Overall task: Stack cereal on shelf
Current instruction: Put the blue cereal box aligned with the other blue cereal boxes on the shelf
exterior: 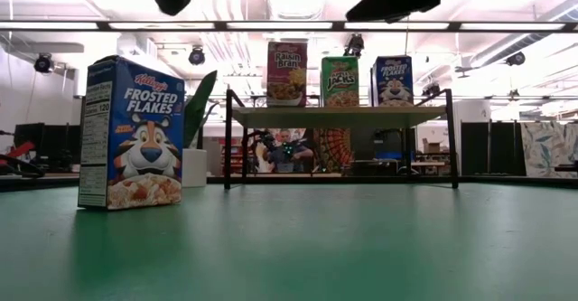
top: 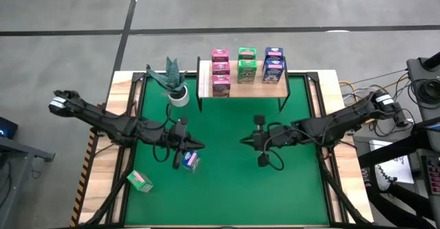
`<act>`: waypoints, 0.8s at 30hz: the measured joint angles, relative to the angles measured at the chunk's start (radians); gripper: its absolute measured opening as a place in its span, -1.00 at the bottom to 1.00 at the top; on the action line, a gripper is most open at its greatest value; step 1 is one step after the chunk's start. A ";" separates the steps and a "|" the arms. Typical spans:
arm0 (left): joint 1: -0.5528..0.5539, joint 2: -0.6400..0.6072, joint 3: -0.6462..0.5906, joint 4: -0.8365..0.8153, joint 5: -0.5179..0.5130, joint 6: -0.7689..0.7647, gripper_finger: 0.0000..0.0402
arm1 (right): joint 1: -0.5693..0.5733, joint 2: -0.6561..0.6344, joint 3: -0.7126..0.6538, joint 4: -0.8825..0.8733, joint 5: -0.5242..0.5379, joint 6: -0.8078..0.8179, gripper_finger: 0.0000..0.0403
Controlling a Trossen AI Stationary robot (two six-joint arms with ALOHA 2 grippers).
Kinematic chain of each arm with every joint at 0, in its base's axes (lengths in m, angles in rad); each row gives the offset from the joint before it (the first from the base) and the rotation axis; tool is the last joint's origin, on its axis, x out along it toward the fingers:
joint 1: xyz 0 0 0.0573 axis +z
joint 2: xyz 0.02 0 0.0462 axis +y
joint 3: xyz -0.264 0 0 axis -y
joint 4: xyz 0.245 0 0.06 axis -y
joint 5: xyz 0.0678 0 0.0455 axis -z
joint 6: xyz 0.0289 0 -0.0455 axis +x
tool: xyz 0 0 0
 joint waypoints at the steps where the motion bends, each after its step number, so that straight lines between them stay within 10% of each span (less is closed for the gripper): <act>1: -0.010 0.000 0.000 -0.013 -0.015 -0.025 -1.00 | 0.000 0.011 0.000 0.013 0.000 -0.006 -0.96; 24: -0.067 0.014 0.033 -0.340 -0.009 -0.690 -1.00 | 0.021 -0.013 -0.041 0.072 -0.020 -0.134 -0.96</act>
